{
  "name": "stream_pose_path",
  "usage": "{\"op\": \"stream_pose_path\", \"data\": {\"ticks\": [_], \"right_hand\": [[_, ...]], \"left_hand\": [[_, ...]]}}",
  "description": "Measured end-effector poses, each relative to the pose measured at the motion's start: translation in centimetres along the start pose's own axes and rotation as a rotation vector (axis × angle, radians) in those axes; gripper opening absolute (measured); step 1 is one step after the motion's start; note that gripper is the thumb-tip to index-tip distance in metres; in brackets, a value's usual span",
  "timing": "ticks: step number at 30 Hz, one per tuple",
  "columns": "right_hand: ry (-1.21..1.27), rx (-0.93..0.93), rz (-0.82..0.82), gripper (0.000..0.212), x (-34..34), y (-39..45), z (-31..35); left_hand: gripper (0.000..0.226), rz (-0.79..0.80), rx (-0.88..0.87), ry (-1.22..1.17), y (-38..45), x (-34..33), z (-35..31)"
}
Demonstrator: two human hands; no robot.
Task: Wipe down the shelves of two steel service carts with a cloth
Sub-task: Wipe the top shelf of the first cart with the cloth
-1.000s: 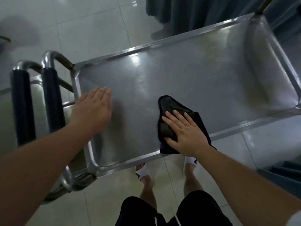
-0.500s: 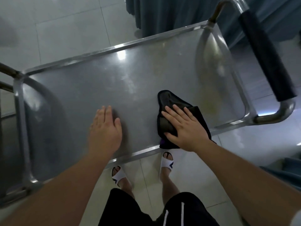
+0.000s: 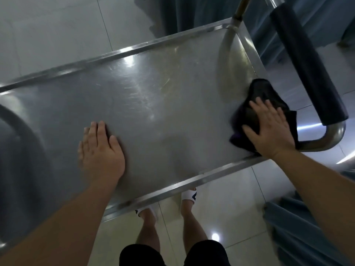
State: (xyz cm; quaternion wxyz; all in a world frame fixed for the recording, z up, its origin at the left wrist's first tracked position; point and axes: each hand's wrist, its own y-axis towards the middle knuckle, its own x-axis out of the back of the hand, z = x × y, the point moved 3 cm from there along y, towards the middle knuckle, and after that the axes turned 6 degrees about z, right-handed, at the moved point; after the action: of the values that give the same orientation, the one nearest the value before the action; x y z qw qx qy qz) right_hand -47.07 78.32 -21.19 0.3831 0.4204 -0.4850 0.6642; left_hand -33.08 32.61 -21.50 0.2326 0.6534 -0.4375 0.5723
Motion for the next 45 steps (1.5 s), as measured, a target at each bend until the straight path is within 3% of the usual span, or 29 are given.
{"op": "stream_pose_path", "data": {"ticks": [5,8,12,15,18,20,22,25,30,34,37,39,41,45], "right_hand": [[0.227,-0.553,-0.181,0.083,-1.8,0.7,5.1],[0.285,-0.63,-0.235,0.085,-3.8,0.2,13.5],[0.198,-0.29,-0.159,0.085,-6.6,-0.2,26.6],[0.097,0.259,0.021,0.082,-7.9,1.1,33.2],[-0.09,0.686,0.13,0.075,-6.9,3.6,33.1],[-0.173,0.824,0.156,0.076,-5.4,5.5,30.0],[-0.203,0.829,0.124,0.078,-3.6,7.4,25.6],[-0.16,0.594,0.085,0.08,-0.1,10.7,17.0],[0.003,-0.055,-0.061,0.075,3.9,13.0,6.1],[0.214,-0.606,-0.207,0.082,1.8,13.2,11.1],[0.333,-0.701,-0.233,0.084,-0.3,13.4,20.0],[0.316,-0.591,-0.21,0.084,-1.4,13.3,27.0],[0.277,-0.366,-0.149,0.086,-2.5,13.5,33.5],[-0.002,0.458,0.083,0.081,-3.3,15.5,40.5]], "left_hand": [[0.064,-0.078,0.012,-0.057,0.6,-1.2,0.6],[0.064,-0.106,0.013,-0.056,0.7,-1.5,0.9],[0.063,-0.127,0.008,-0.049,0.9,-1.7,1.1],[0.061,-0.162,0.024,-0.073,1.2,-1.9,1.5],[0.062,-0.142,0.027,-0.081,1.3,-2.0,1.8],[0.061,-0.132,0.004,-0.063,1.2,-2.0,1.8],[0.062,-0.126,0.0,-0.052,1.1,-1.9,1.7],[0.064,-0.11,-0.003,-0.049,1.1,-1.8,1.5],[0.066,-0.102,-0.002,-0.036,0.9,-1.7,1.1],[0.066,-0.111,0.001,-0.017,1.0,-1.9,1.2],[0.067,-0.104,0.006,-0.005,1.2,-1.9,1.2],[0.069,-0.084,0.013,0.002,1.2,-1.8,1.3],[0.07,-0.071,0.026,-0.001,1.2,-1.5,1.2],[0.071,-0.036,0.039,0.023,1.2,-1.5,1.2]]}}
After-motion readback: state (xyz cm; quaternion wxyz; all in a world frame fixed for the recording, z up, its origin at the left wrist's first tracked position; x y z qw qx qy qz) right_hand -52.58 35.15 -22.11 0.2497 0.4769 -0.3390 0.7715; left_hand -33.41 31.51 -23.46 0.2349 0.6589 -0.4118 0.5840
